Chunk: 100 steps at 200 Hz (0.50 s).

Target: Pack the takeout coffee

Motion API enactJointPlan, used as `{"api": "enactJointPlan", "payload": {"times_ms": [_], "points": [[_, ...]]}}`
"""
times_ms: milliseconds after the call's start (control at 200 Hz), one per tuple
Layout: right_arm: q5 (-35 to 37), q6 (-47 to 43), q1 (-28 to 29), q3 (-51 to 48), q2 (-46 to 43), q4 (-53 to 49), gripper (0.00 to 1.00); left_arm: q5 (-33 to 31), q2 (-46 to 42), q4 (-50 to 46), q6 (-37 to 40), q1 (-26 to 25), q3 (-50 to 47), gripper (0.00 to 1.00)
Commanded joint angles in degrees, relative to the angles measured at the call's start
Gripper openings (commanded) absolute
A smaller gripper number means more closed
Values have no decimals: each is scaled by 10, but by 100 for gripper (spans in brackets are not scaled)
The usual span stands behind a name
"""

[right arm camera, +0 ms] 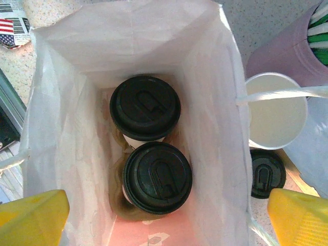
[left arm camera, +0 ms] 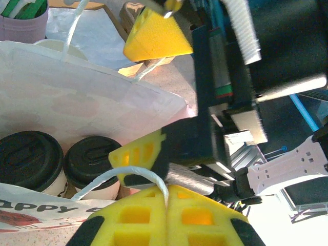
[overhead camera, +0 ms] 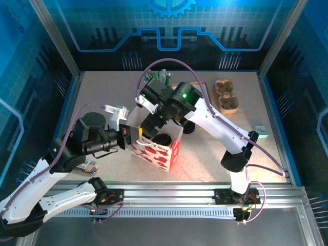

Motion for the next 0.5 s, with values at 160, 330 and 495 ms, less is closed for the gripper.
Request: {"api": "enactJointPlan", "payload": {"times_ms": [160,330,495], "points": [[-5,-3,5,26,-44,-9,100,-4,-4,6,0,-4,-10,0],[-1,-2,3,23,-57,-10,100,-5,-5,5,-2,-4,-10,0],[4,-1,-1,16,-68,-10,100,-8,-6,2,0,-4,-8,0]]}}
